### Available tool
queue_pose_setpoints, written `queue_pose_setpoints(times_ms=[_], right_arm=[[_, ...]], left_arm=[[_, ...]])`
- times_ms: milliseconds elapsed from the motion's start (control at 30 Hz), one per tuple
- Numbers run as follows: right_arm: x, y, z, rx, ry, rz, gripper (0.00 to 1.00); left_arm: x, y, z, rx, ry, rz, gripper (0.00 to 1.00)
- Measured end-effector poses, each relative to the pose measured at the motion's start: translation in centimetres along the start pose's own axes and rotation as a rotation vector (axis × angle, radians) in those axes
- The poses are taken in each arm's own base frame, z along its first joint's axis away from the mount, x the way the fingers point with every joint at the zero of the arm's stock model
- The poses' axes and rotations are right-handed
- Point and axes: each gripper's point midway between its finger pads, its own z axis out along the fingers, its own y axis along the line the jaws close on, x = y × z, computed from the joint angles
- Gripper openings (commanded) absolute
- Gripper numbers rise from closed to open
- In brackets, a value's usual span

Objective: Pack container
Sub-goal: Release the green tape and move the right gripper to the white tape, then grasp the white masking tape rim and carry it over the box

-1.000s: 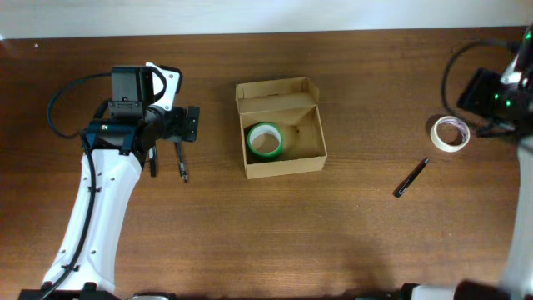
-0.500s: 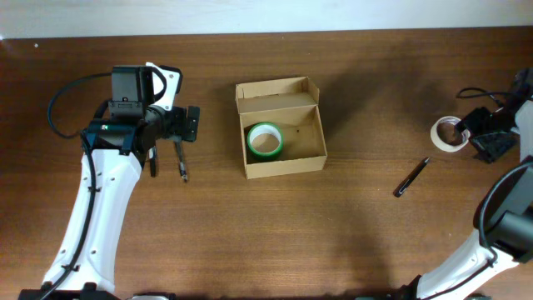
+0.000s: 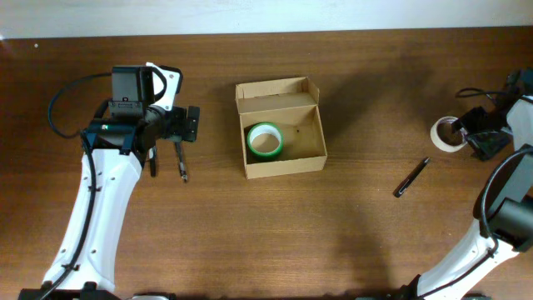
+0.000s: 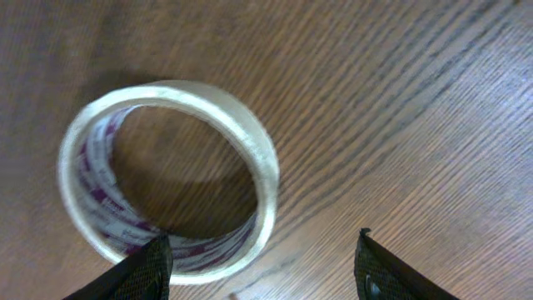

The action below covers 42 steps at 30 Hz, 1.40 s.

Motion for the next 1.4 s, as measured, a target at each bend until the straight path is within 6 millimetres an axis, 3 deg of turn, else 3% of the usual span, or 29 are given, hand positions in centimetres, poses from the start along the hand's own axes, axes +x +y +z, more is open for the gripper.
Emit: queue_pose_setpoints(times_ms=[167, 267, 367, 433, 467, 667, 833, 967, 1033, 1133, 1200, 1267, 1333, 1400], right_arm=[[0.1, -0.9, 1.5, 0.05, 0.015, 0.003, 0.66], [0.3, -1.2, 2.4, 0.071, 0.03, 0.004, 0.59], [0.6, -1.5, 3.2, 0.086, 0.046, 0.008, 0.36], [0.7, -1.6, 3.5, 0.094, 0.052, 0.012, 0.1], [0.7, -1.6, 3.6, 0.093, 0.053, 0.009, 0.04], [1.9, -2.4, 3.1, 0.127, 0.106, -0.002, 0.04], [2.0, -1.8, 1.1, 0.124, 0.141, -0.033, 0.04], [-0.1, 1.3, -4.5, 0.039, 0.043, -0.109, 0.04], [-0.7, 4.5, -10.5, -0.044, -0.076, -0.203, 0.04], [1.0, 9.7, -19.8, -0.18, -0.255, -0.382, 0.04], [4.7, 13.8, -26.4, -0.293, -0.385, -0.566, 0.04], [10.0, 17.3, -31.6, -0.399, -0.479, -0.771, 0.04], [15.3, 19.7, -34.2, -0.469, -0.519, -0.958, 0.04], [19.5, 21.3, -34.8, -0.497, -0.52, -1.101, 0.04]], left_arm=[[0.0, 0.0, 0.0, 0.0, 0.0, 0.0, 1.0], [0.0, 0.0, 0.0, 0.0, 0.0, 0.0, 1.0], [0.0, 0.0, 0.0, 0.0, 0.0, 0.0, 1.0], [0.0, 0.0, 0.0, 0.0, 0.0, 0.0, 0.99], [0.0, 0.0, 0.0, 0.0, 0.0, 0.0, 1.0], [0.0, 0.0, 0.0, 0.0, 0.0, 0.0, 0.99], [0.0, 0.0, 0.0, 0.0, 0.0, 0.0, 1.0], [0.0, 0.0, 0.0, 0.0, 0.0, 0.0, 1.0], [0.0, 0.0, 0.0, 0.0, 0.0, 0.0, 1.0], [0.0, 0.0, 0.0, 0.0, 0.0, 0.0, 1.0], [0.0, 0.0, 0.0, 0.0, 0.0, 0.0, 1.0], [0.0, 0.0, 0.0, 0.0, 0.0, 0.0, 0.99], [0.0, 0.0, 0.0, 0.0, 0.0, 0.0, 1.0], [0.0, 0.0, 0.0, 0.0, 0.0, 0.0, 1.0]])
